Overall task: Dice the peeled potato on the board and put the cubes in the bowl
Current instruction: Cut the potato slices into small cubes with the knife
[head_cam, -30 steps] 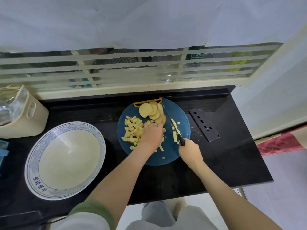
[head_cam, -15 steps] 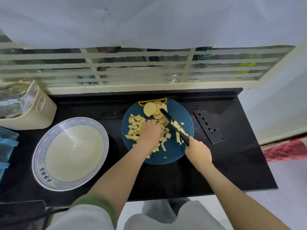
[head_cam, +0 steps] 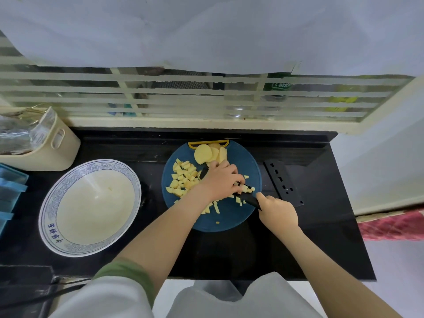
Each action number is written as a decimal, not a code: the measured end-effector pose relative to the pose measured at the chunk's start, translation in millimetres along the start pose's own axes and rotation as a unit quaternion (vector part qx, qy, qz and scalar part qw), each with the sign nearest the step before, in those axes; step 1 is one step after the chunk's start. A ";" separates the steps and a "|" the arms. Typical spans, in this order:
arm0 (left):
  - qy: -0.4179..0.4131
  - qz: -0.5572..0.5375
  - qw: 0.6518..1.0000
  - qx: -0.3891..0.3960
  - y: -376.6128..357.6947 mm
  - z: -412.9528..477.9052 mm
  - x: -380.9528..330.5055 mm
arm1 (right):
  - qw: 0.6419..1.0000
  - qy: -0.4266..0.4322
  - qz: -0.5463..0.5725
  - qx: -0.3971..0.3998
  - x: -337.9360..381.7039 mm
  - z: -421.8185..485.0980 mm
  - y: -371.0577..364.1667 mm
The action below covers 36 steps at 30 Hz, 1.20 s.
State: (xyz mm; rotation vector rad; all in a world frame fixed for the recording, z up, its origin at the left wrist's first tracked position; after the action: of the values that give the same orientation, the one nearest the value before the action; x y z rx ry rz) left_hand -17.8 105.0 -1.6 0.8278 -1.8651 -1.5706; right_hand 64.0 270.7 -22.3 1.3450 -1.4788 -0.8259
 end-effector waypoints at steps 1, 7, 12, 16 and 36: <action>0.005 0.003 1.000 0.013 -1.0 0.2 1.2 | 1.000 0.013 -0.012 0.003 -1.5 2.1 0.5; 0.075 0.008 0.996 0.039 -14.8 -11.7 18.2 | 0.997 0.055 -0.044 0.025 -0.4 10.8 -3.6; 0.137 0.004 0.990 0.040 -23.5 -21.0 29.6 | 0.994 0.080 -0.065 0.023 -0.7 15.9 -8.6; 0.070 -0.075 0.994 0.034 -16.5 -16.8 16.6 | 0.992 0.102 -0.074 0.020 2.4 19.4 -7.4; 0.099 -0.047 0.991 0.072 -31.0 -31.5 34.9 | 0.990 0.110 -0.091 0.009 11.0 15.3 -3.3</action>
State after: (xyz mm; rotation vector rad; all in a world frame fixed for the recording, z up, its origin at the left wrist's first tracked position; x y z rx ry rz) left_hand -13.9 54.5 -26.3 1.1074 -1.8338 -1.3654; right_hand 51.3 257.7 -28.3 1.5484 -1.2089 -0.7524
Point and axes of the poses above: each hand's wrist, its own z-axis towards the middle knuckle, its own y-axis out of the back of the hand, x = y × z, the point moved 2 cm from there along z, towards the middle knuckle, and after that the axes turned 13 degrees about z, right-handed, at the moved point
